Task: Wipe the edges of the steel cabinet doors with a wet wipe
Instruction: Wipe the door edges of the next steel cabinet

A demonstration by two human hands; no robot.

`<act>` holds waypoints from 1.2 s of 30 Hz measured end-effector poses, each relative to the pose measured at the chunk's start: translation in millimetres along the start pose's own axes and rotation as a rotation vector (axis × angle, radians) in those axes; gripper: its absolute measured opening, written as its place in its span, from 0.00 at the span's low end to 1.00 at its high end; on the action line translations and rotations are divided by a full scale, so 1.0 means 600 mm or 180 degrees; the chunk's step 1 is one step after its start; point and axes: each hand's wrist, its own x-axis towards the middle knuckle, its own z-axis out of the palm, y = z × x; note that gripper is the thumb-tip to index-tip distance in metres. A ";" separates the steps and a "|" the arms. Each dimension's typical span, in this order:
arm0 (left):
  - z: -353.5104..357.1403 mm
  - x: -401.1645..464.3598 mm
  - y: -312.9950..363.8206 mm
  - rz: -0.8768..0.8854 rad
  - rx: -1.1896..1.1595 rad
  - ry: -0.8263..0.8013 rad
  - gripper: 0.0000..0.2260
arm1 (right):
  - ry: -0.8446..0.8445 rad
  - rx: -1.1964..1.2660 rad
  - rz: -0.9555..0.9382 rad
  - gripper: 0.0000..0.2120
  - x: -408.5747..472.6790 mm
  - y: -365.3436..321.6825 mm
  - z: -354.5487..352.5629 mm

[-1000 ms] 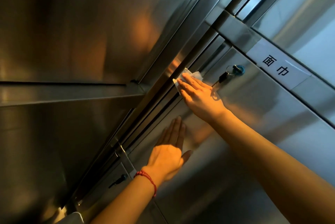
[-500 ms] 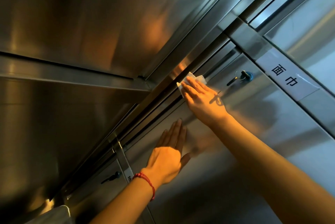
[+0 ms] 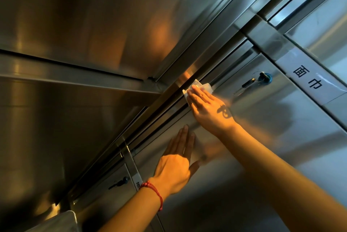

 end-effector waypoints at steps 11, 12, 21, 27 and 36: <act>-0.004 0.000 -0.002 0.0055 0.0074 -0.0027 0.32 | 0.0254 0.0345 0.0042 0.21 0.005 -0.006 0.003; -0.005 0.001 -0.003 0.0070 0.0065 -0.0022 0.32 | 0.0270 0.0303 0.0021 0.20 0.005 -0.004 0.003; -0.004 -0.001 -0.002 0.0027 0.0117 -0.0068 0.32 | -0.0023 0.0078 -0.0020 0.18 -0.002 -0.008 -0.001; 0.005 -0.010 -0.005 -0.0080 0.0119 -0.0184 0.32 | 0.0262 -0.0114 0.0008 0.13 0.000 0.013 -0.004; 0.010 -0.010 -0.013 -0.0011 0.0086 -0.0112 0.32 | 0.0000 -0.0009 0.0106 0.18 -0.003 -0.010 0.000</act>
